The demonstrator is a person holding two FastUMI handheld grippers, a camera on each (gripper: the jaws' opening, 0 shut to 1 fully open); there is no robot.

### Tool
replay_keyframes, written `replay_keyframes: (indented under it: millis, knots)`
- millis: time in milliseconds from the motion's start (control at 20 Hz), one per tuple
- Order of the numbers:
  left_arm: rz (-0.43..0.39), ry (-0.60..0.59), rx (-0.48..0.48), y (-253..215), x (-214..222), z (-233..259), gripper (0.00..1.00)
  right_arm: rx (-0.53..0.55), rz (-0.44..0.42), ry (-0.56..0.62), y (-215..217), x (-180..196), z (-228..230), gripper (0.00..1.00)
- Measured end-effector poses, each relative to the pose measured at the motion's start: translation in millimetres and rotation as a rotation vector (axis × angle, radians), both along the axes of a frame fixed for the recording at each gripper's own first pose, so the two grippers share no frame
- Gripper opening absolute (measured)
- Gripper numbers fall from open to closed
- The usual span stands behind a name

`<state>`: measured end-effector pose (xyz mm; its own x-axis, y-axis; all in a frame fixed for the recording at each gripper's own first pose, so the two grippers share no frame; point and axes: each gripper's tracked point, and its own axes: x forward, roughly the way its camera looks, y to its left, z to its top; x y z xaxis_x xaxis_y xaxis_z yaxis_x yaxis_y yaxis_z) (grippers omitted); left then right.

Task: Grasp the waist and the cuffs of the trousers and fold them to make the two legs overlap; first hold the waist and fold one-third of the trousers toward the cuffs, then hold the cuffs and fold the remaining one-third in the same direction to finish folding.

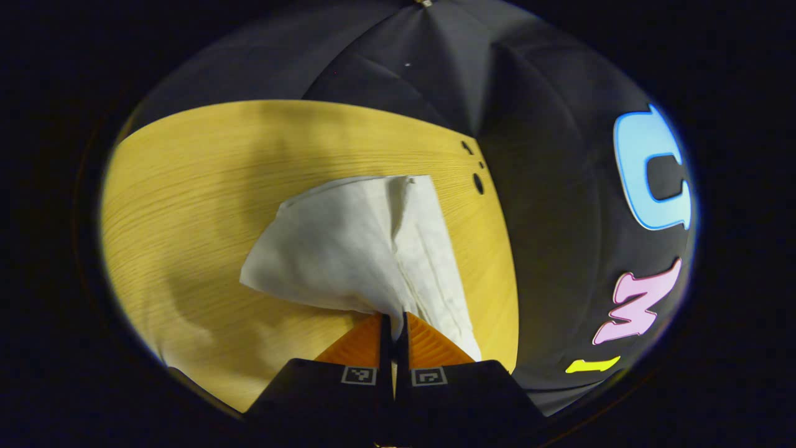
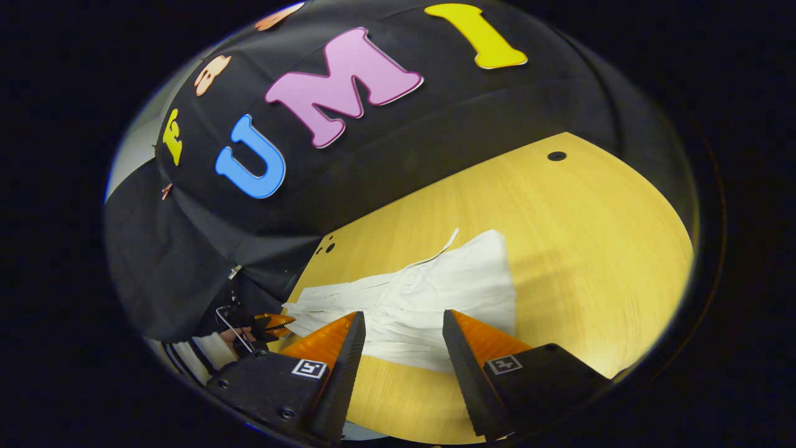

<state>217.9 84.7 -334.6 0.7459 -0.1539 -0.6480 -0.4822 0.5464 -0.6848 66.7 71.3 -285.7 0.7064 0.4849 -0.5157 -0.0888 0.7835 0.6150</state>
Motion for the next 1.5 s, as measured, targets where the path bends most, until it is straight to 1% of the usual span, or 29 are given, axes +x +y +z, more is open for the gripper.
replay_keyframes:
  millis: [100,250,400,550,650,800,1000,1100,1150,1200,1350,1500]
  knots:
    - [-0.042,-0.064,0.057,-16,9,19,0.06,0.025,-0.047,0.002,-24,-1,5,0.78]
    - [-0.095,-0.145,0.141,-40,15,48,0.06,-0.019,-0.032,-0.012,-47,-6,3,0.77]
    - [-0.160,-0.236,0.225,-79,24,78,0.06,-0.004,-0.062,-0.009,-67,-2,4,0.78]
    - [-0.258,-0.314,0.350,-127,22,102,0.06,-0.013,-0.064,-0.013,-82,-4,3,0.77]
    - [-0.336,-0.349,0.427,-167,19,109,0.06,-0.025,-0.063,-0.015,-95,-6,3,0.77]
    - [-0.469,-0.392,0.506,-236,7,112,0.06,-0.034,-0.085,-0.015,-120,-6,3,0.77]
    - [-0.641,-0.397,0.578,-316,-18,78,0.06,-0.051,-0.125,-0.008,-156,-11,-1,0.77]
    - [-0.727,-0.371,0.595,-346,-32,53,0.06,-0.063,-0.148,0.005,-173,-14,-6,0.77]
    - [-0.768,-0.361,0.624,-357,-37,41,0.06,-0.071,-0.156,0.013,-180,-17,-9,0.77]
    - [-0.813,-0.347,0.665,-363,-41,26,0.06,-0.078,-0.161,0.021,-187,-19,-12,0.77]
    - [-0.931,-0.326,0.855,-372,-58,-10,0.06,-0.080,-0.183,0.039,-203,-25,-18,0.77]
    - [-1.005,-0.325,1.020,-376,-64,-29,0.06,-0.073,-0.206,0.043,-215,-26,-19,0.77]
